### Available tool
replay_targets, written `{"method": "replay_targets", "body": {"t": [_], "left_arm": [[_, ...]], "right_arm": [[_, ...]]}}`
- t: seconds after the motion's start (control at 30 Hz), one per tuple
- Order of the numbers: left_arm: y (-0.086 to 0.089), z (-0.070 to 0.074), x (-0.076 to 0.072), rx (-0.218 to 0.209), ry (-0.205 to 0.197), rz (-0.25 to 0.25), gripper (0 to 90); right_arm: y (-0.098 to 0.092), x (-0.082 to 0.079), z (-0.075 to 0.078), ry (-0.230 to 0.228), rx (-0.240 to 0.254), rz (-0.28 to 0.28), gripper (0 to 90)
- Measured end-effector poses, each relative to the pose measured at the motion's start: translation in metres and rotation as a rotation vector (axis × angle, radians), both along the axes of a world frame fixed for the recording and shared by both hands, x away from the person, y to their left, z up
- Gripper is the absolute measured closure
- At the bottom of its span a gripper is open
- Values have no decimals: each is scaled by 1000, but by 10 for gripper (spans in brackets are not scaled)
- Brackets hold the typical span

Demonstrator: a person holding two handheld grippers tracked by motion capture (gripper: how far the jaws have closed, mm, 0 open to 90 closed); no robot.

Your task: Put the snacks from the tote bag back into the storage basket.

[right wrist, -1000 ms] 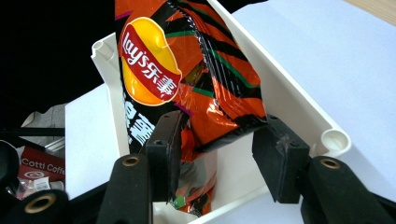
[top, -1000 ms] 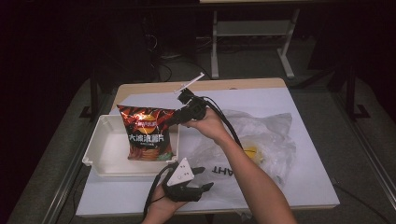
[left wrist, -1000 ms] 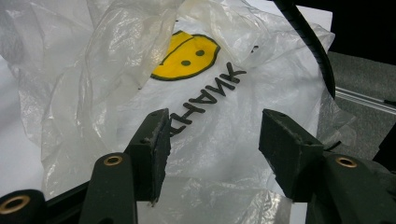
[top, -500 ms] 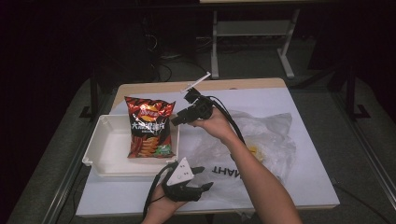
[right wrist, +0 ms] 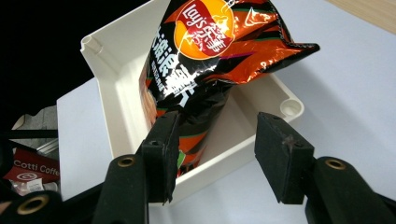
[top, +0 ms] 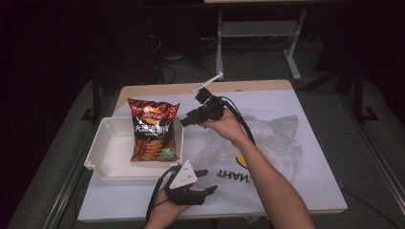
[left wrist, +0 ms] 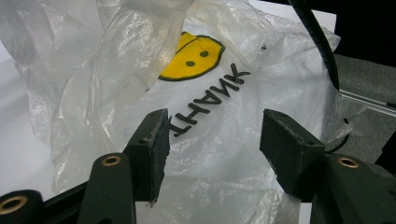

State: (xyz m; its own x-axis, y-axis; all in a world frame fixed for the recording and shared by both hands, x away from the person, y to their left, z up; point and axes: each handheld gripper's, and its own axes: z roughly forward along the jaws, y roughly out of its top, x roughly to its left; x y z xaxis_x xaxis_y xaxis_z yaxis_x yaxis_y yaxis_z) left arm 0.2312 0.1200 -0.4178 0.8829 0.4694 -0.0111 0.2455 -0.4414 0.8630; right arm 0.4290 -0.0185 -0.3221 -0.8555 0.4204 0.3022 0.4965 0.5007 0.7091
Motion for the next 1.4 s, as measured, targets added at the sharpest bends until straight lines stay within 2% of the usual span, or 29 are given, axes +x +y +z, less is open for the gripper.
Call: {"method": "replay_targets", "body": {"t": [0.13, 0.2, 0.53, 0.87, 1.0, 1.4], "left_arm": [[2, 1, 0, -6, -2, 7, 419], [2, 2, 0, -6, -3, 11, 419], [2, 1, 1, -7, -1, 12, 414], [4, 1, 1, -26, 0, 30, 398], [4, 2, 1, -22, 10, 29, 394], [6, 2, 3, -26, 8, 31, 384]], "right_arm": [[-8, -1, 2, -2, 18, -10, 480], [-11, -2, 4, 11, 22, -16, 474], [-33, -6, 11, -14, 24, -30, 462], [-58, -12, 15, -25, 29, -55, 447], [-67, -14, 18, -32, 28, -61, 440], [-94, -21, 26, -52, 35, -78, 408]]}}
